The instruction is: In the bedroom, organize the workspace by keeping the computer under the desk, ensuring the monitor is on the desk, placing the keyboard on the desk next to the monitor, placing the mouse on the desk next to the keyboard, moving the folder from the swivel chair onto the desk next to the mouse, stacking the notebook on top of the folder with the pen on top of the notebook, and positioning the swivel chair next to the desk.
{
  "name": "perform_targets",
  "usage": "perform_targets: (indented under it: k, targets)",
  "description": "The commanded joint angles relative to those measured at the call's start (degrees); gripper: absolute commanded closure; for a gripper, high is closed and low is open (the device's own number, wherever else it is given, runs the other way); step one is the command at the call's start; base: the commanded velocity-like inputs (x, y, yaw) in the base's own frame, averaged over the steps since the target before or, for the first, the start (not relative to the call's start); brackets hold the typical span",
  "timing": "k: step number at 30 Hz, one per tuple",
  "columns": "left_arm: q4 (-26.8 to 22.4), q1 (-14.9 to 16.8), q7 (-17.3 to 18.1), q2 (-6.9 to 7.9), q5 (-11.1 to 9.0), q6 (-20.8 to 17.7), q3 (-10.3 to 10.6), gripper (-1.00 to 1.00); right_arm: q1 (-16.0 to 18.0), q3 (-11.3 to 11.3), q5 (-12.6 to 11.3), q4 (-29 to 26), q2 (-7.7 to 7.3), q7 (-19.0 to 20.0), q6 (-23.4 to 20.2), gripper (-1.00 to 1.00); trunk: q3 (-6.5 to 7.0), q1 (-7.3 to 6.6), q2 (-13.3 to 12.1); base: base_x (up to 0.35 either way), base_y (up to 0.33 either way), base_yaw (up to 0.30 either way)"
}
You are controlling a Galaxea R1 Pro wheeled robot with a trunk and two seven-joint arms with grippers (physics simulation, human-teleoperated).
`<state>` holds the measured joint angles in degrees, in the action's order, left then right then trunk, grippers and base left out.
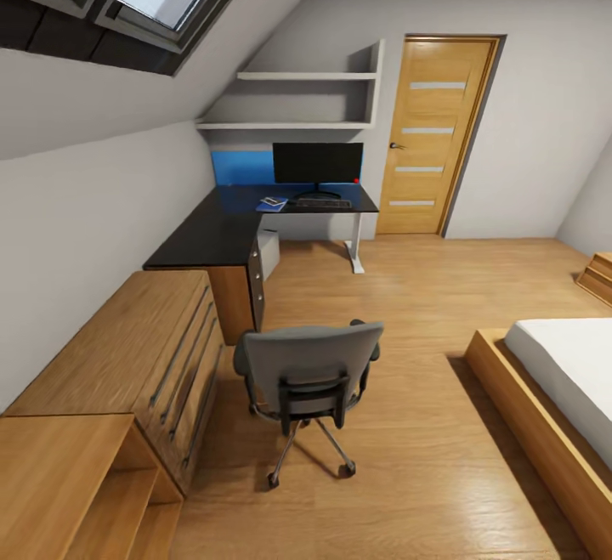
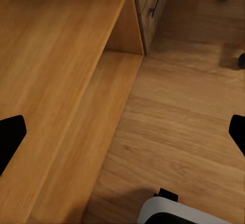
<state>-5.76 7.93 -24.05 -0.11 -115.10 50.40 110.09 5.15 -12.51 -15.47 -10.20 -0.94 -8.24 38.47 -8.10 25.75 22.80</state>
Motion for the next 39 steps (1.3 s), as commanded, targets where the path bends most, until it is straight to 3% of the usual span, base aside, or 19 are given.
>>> perform_targets:
  k: [1, 32, 39]
  targets:
    - [-0.1, 0.1, -0.6, 0.02, -0.1, 0.2, 0.5, -1.00, 0.0, -0.5, -0.4, 0.0, -0.02, -0.3, 0.2, -1.00, -0.12, 0.03, 0.1, -0.038, 0.103, 0.000]
    - [-0.1, 0.1, -0.7, 0.00, 0.0, 0.5, 0.4, -1.00, 0.0, -0.6, -0.4, 0.1, -0.02, -0.3, 0.3, -1.00, -0.12, 0.03, 0.1, -0.005, 0.084, 0.000]
    - [-0.1, 0.1, -1.0, -1.65, 0.1, 0.6, 0.3, -1.00, 0.0, -0.6, -0.4, 0.1, -0.02, -0.3, 0.3, -1.00, -0.12, 0.03, 0.1, 0.000, 0.003, 0.000]
